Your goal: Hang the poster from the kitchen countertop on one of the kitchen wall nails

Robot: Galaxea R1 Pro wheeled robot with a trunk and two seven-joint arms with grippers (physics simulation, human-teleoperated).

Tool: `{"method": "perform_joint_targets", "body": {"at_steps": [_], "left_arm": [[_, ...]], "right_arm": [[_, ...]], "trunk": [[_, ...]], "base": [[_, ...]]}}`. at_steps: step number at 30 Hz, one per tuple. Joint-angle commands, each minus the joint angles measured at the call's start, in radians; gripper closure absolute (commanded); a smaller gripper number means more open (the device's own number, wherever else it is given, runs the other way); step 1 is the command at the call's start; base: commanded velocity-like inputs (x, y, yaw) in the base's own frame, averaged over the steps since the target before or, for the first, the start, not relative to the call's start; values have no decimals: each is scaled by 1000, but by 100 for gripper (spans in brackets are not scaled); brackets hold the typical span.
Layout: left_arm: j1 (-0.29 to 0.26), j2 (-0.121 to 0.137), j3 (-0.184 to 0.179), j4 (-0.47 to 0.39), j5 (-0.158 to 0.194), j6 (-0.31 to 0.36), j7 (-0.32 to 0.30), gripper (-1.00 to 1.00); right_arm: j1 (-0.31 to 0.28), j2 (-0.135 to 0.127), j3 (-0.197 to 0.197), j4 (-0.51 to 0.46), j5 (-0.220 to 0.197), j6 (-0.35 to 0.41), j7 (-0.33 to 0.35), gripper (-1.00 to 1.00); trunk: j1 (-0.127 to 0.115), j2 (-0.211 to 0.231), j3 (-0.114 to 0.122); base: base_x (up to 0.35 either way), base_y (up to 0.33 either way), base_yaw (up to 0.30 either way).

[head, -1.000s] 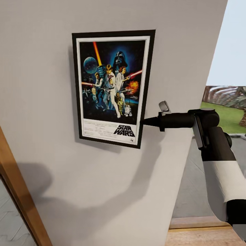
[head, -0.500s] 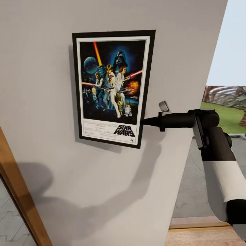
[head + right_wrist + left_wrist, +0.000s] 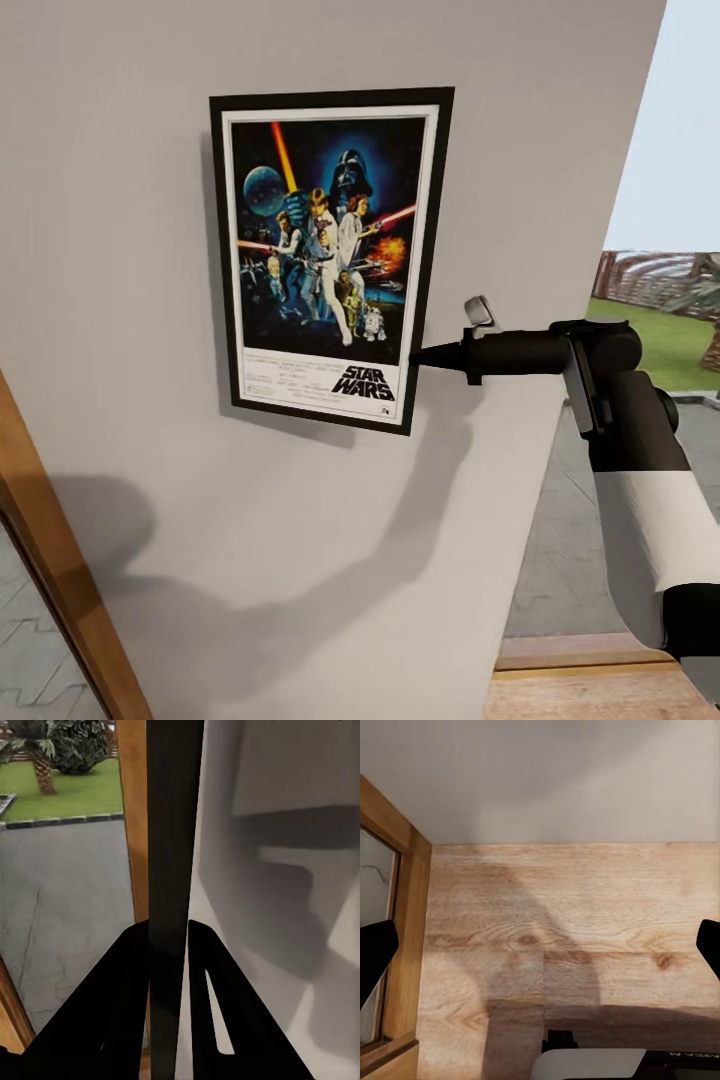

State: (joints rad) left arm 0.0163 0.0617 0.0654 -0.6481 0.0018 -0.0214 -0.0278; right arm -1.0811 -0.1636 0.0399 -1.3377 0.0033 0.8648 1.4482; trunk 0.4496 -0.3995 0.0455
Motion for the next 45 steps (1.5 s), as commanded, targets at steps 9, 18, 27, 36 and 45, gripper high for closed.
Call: {"method": "perform_joint_targets", "body": {"at_steps": [9, 18, 27, 36, 45], "left_arm": [[1, 0, 2, -1, 0, -2, -3, -100], [1, 0, 2, -1, 0, -2, -3, -100], [1, 0, 2, -1, 0, -2, -3, -100], [1, 0, 2, -1, 0, -2, -3, -100], [1, 0, 2, -1, 0, -2, -3, -100]], "right_arm": [[12, -2, 1, -4, -1, 6, 7, 100], [16, -2, 1, -5, -2, -59, 12, 100], [19, -2, 1, -5, -2, -64, 21, 100], [20, -2, 1, -3, 0, -71, 38, 100], [30, -2, 1, 3, 0, -87, 38, 100]], "trunk": [[0, -1, 0], [0, -1, 0], [0, -1, 0], [0, -1, 0], [0, -1, 0]], "base": [[0, 0, 0], [0, 0, 0], [0, 0, 0], [0, 0, 0], [0, 0, 0]]}}
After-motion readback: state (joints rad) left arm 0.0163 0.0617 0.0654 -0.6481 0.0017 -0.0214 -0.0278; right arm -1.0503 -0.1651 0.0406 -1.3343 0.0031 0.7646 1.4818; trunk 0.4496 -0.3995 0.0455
